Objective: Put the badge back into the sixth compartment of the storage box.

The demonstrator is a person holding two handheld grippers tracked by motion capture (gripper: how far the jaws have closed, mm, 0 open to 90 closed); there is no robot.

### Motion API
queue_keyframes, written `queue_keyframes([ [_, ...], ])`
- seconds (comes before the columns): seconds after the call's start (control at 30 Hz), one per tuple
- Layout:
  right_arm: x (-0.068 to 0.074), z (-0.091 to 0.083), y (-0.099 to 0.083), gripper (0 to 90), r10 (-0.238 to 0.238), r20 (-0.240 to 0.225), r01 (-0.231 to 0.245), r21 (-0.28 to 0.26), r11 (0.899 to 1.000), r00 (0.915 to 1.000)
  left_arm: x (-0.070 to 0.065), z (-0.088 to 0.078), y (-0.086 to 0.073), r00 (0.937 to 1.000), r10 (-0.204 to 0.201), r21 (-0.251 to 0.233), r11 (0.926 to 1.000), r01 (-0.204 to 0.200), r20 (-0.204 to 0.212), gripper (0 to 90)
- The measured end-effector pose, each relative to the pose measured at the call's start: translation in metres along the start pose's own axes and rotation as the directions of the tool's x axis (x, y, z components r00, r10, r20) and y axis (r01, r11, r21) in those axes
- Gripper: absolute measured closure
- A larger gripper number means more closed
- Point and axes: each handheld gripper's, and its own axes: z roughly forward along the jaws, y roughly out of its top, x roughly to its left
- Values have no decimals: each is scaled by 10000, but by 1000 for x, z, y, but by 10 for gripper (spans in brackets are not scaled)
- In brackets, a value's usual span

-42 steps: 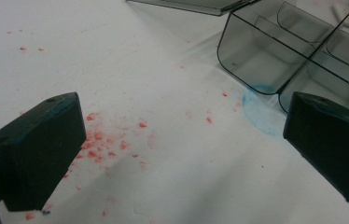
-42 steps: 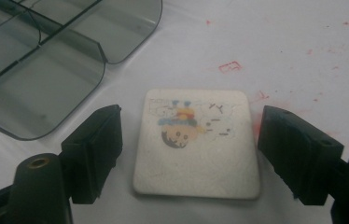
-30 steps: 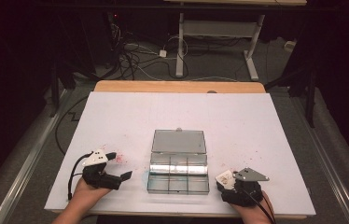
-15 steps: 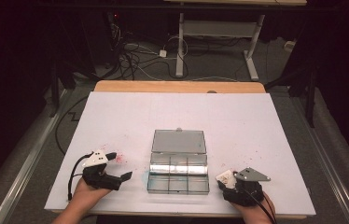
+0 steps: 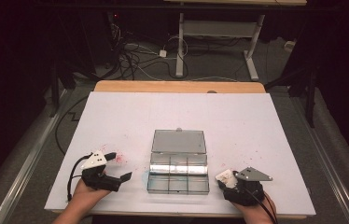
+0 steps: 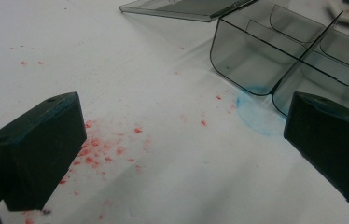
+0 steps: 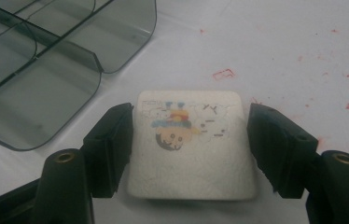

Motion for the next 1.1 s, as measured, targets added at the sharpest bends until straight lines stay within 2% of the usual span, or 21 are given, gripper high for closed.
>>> queue_keyframes([
  [0.33,0,-6,7,333,-161,-323,150,-327,9994,9994,0,0,0,10000,30,16,10000,-30,55,0],
  [1.1,5,-21,24,333,-343,-588,285,-954,9950,9977,0,1,0,9999,57,60,10000,-58,140,0],
])
